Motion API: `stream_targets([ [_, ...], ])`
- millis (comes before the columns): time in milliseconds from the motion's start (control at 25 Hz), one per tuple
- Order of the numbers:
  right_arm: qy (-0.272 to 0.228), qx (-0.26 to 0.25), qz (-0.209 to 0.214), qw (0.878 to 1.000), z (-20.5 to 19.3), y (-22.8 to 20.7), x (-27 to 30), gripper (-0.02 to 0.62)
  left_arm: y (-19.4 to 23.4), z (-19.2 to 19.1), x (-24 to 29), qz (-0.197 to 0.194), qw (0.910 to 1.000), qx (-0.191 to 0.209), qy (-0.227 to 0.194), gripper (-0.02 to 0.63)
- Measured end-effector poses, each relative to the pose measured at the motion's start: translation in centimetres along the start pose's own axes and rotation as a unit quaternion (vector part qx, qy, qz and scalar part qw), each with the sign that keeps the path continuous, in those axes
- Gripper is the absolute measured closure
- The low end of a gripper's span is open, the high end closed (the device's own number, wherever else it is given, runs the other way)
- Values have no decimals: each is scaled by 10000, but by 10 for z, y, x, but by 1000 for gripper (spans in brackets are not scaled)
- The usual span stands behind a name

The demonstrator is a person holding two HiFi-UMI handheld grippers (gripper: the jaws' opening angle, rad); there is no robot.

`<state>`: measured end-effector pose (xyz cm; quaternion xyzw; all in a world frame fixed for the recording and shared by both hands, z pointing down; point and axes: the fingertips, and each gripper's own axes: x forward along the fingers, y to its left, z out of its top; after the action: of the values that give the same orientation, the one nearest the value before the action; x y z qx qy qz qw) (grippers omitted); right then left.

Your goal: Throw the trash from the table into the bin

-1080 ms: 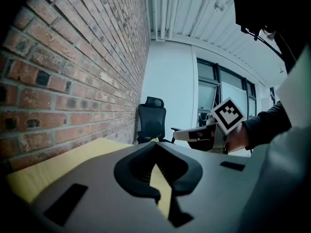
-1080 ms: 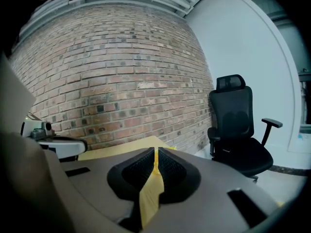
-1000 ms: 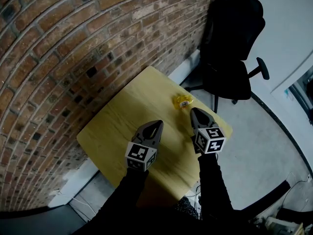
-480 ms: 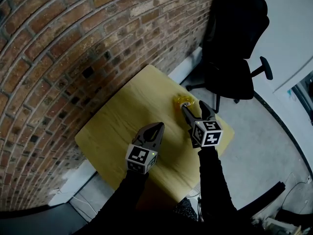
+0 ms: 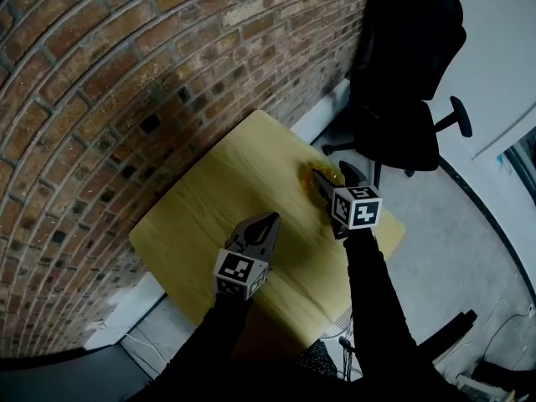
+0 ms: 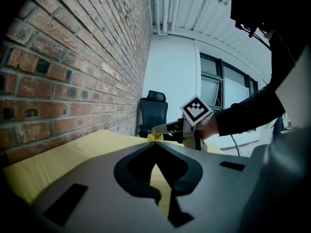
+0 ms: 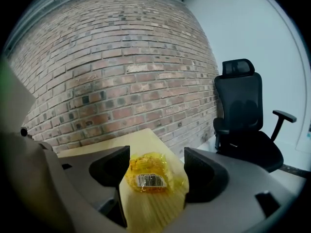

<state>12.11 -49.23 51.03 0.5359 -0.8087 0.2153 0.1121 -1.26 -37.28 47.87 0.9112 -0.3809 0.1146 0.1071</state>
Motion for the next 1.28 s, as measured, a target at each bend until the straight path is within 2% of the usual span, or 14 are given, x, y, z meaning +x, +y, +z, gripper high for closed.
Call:
stream_targets([
  [200,55,26,102,9999,-2,0,7,262,-2,-2,-1,9,9999,113,66,600],
  [480,453,166,411,9980,-14,5,18,281,2,-2,-2,79,9997,190,132,601],
  [560,533,93,404,9977,-15,5,18,366,5,-2,-3,121,9997,178,133,601],
  [600,541,-9,368,9979,-14,5,17,442,7,-2,-4,146,9997,166,130,601],
  [640,537,-117,334,9979,-13,5,16,548,9,-1,-4,172,9997,150,125,600],
  [880,434,-179,479,9977,-12,12,11,578,11,0,-8,245,9996,79,76,600],
  [1080,187,-315,431,9984,3,18,0,578,14,2,-15,298,9996,25,8,600],
  [1280,13,-231,396,9989,10,23,-18,578,10,8,-23,284,9995,26,-95,601],
])
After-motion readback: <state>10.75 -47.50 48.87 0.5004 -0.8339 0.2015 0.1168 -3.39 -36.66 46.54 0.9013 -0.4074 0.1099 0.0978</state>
